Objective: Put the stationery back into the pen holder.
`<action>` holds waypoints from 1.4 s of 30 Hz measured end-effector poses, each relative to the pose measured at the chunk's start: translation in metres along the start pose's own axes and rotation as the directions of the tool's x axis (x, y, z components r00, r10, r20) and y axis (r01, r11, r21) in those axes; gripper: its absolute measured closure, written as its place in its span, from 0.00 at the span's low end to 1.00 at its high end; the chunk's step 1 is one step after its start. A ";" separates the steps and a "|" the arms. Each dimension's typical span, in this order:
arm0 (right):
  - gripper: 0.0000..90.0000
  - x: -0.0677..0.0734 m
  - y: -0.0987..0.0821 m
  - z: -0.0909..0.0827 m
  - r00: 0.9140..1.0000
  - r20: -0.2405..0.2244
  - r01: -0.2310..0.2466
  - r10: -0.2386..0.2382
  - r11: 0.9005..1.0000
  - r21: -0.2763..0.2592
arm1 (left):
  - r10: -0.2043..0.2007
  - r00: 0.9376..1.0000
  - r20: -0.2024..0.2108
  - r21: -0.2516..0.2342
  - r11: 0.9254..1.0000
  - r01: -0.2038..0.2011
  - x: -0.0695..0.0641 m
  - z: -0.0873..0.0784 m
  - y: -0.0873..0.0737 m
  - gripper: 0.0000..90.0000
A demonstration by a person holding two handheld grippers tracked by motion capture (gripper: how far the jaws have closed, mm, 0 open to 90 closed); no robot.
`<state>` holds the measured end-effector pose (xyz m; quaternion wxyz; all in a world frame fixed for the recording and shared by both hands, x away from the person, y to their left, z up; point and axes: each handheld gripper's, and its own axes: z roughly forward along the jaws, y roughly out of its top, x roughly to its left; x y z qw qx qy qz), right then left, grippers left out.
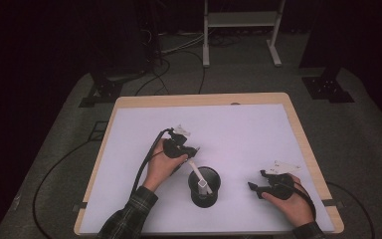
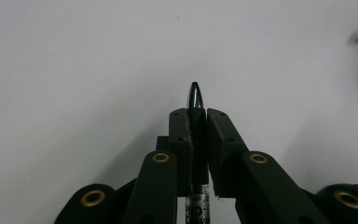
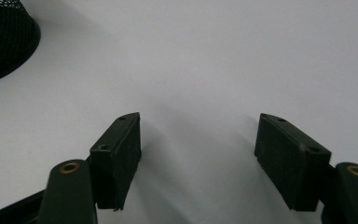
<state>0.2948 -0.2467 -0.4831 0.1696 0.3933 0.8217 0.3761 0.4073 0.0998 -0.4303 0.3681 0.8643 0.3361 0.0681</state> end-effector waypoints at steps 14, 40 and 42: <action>0.34 0.000 0.000 0.000 1.000 -0.001 -0.001 0.001 1.000 -0.002 | -0.027 0.999 0.029 -0.123 0.992 0.031 0.003 -0.040 0.005 0.89; 0.34 0.000 0.000 0.000 1.000 0.000 -0.004 0.004 1.000 -0.001 | 0.071 0.996 0.047 -0.321 0.946 -0.052 -0.032 -0.106 0.028 0.89; 0.34 0.000 0.000 0.000 1.000 0.000 -0.002 0.002 1.000 0.000 | 0.081 0.995 0.051 -0.335 0.940 -0.059 -0.037 -0.110 0.029 0.89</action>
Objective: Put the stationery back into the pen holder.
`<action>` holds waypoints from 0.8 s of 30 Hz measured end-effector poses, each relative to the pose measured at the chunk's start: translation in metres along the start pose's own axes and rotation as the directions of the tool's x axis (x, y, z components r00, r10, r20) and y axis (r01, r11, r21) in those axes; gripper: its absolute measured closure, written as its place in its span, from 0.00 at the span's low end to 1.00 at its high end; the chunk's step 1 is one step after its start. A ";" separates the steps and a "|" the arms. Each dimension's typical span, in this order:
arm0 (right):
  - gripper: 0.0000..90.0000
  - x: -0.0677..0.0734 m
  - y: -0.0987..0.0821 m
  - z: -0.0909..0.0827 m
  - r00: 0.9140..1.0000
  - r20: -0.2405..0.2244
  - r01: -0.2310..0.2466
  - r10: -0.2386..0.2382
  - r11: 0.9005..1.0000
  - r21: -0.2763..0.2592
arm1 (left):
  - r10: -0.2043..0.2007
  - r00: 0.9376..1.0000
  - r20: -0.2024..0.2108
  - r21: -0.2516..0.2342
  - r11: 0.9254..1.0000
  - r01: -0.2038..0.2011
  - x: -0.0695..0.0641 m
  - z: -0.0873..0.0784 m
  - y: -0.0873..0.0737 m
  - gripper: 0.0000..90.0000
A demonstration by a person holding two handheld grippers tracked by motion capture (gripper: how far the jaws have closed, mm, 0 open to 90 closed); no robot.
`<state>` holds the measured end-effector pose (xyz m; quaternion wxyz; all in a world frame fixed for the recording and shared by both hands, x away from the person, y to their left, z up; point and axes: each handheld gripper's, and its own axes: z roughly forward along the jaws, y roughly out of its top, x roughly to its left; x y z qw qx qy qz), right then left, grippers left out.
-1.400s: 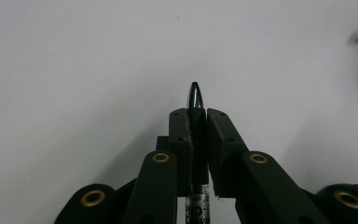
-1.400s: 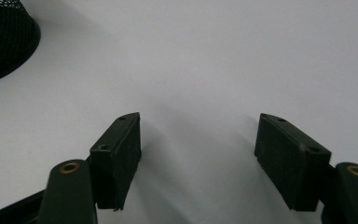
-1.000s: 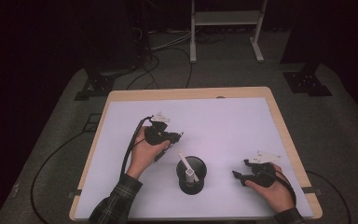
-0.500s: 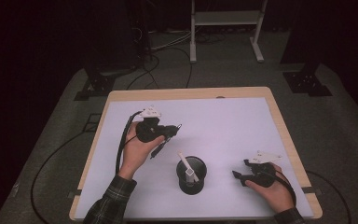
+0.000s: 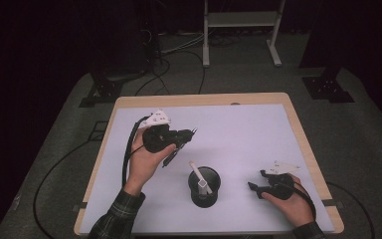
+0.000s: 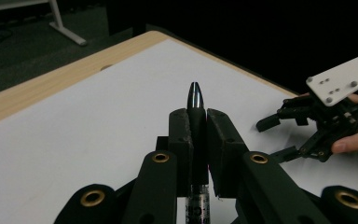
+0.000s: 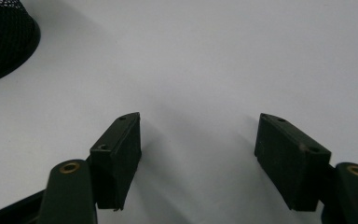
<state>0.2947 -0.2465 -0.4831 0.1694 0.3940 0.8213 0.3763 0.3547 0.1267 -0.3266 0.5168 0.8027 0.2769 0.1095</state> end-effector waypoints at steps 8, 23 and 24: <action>0.34 0.000 0.000 0.000 1.000 0.000 0.000 0.000 1.000 0.000 | 0.005 0.998 0.070 -0.039 0.999 -0.003 -0.014 0.001 0.005 0.89; 0.34 0.000 0.000 0.000 1.000 0.001 0.000 0.000 1.000 0.000 | 0.035 0.988 0.153 -0.060 0.998 -0.026 -0.038 0.013 0.008 0.89; 0.34 0.000 0.000 0.000 1.000 0.001 0.001 -0.001 1.000 0.000 | 0.036 0.987 0.158 -0.057 0.998 -0.028 -0.039 0.015 0.007 0.89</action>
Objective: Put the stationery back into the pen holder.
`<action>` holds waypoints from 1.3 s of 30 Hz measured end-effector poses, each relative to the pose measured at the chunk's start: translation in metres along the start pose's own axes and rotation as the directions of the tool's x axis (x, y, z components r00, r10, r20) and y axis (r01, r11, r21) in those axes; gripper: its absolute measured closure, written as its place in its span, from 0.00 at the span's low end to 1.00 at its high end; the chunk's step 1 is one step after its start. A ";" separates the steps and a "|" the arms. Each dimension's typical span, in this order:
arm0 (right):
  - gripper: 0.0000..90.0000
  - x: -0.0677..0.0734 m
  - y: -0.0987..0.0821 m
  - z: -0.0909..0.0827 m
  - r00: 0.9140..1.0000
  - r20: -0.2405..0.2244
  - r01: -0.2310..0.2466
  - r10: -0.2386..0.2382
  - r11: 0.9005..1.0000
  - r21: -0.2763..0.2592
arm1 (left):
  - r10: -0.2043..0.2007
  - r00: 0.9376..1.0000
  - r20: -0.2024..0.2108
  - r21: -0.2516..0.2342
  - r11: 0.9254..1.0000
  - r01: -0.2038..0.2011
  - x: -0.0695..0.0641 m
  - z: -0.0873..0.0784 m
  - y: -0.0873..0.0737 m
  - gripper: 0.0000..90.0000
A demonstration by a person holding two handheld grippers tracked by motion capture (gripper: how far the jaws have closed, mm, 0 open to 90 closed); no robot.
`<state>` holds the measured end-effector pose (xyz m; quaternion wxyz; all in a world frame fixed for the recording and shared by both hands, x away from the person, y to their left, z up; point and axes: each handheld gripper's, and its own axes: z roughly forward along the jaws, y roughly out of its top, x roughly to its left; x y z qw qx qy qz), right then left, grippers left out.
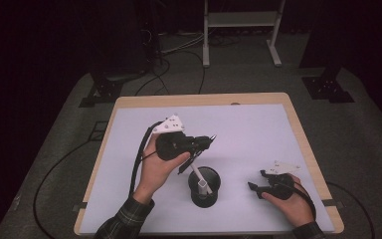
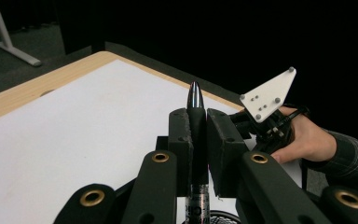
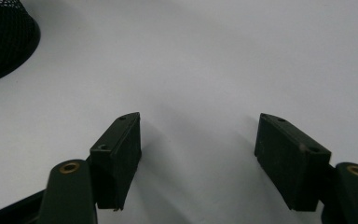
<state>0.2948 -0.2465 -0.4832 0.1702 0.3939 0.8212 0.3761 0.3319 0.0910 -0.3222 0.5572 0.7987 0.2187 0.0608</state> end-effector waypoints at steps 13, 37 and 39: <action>0.34 0.000 0.000 0.000 1.000 -0.001 0.001 -0.001 1.000 0.003 | -0.010 0.998 0.057 0.005 1.000 0.010 -0.004 0.019 -0.008 0.89; 0.34 0.000 0.000 0.000 1.000 -0.001 0.000 0.000 1.000 -0.002 | 0.002 0.997 0.079 0.070 0.998 -0.008 -0.005 0.034 -0.021 0.89; 0.34 0.000 0.000 0.000 1.000 -0.002 -0.001 0.001 1.000 0.000 | -0.003 0.997 0.080 0.075 0.997 -0.003 -0.006 0.034 -0.023 0.89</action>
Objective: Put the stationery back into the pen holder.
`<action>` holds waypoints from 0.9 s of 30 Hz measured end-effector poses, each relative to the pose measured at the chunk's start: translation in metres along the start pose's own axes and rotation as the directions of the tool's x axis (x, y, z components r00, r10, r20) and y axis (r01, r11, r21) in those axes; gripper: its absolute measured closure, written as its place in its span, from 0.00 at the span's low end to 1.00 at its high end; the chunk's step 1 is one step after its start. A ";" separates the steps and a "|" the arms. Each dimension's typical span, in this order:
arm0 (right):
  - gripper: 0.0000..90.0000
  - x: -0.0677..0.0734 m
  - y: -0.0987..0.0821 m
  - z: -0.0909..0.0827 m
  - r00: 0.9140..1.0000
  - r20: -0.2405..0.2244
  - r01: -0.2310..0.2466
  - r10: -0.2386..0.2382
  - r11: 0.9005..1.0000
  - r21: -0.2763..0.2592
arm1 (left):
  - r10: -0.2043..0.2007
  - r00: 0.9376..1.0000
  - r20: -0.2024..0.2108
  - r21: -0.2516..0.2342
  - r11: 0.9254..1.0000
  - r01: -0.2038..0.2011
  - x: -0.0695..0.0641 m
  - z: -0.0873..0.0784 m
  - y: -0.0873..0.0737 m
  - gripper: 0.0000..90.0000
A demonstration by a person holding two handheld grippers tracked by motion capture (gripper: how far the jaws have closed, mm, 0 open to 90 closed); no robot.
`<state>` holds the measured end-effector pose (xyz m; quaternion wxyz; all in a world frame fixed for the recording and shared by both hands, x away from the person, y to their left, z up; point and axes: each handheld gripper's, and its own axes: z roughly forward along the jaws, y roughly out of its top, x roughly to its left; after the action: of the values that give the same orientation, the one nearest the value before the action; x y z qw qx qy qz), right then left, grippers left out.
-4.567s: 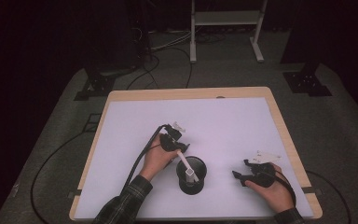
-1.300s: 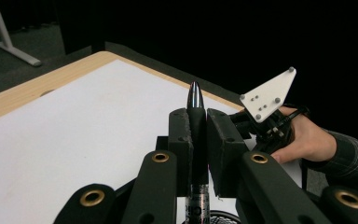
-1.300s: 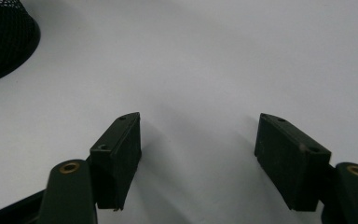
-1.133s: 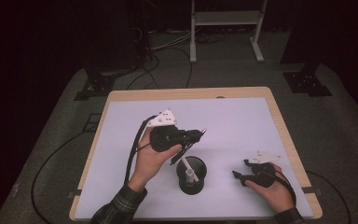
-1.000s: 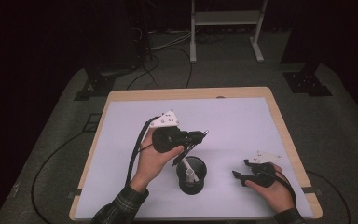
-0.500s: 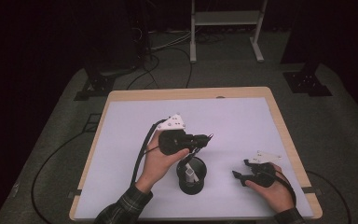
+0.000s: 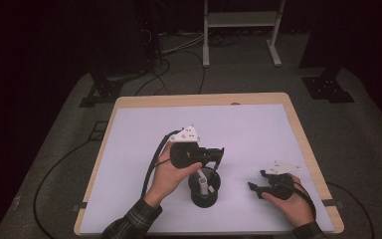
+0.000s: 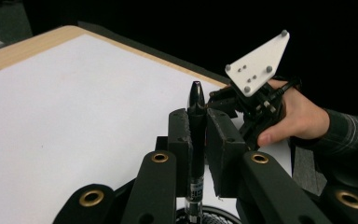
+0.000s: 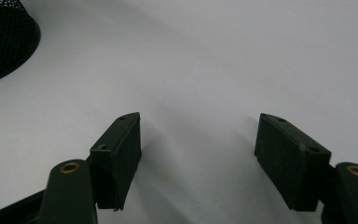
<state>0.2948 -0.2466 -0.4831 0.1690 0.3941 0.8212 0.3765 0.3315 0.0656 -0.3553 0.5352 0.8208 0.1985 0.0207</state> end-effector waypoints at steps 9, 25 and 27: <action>0.34 0.000 0.000 0.000 1.000 0.000 0.001 -0.001 1.000 0.001 | 0.001 1.000 0.001 0.053 0.999 -0.001 -0.002 0.001 -0.010 0.89; 0.34 0.000 0.000 0.000 1.000 0.000 0.001 -0.001 1.000 0.001 | 0.006 1.000 -0.012 0.098 0.995 -0.004 -0.003 0.003 -0.021 0.81; 0.34 0.000 0.000 0.000 1.000 0.000 0.001 -0.001 1.000 0.001 | 0.007 1.000 -0.020 0.095 0.996 -0.005 -0.002 0.001 -0.020 0.76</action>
<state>0.2947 -0.2465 -0.4830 0.1692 0.3938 0.8215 0.3761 0.3235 0.0709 -0.3736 0.4937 0.8455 0.2022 0.0211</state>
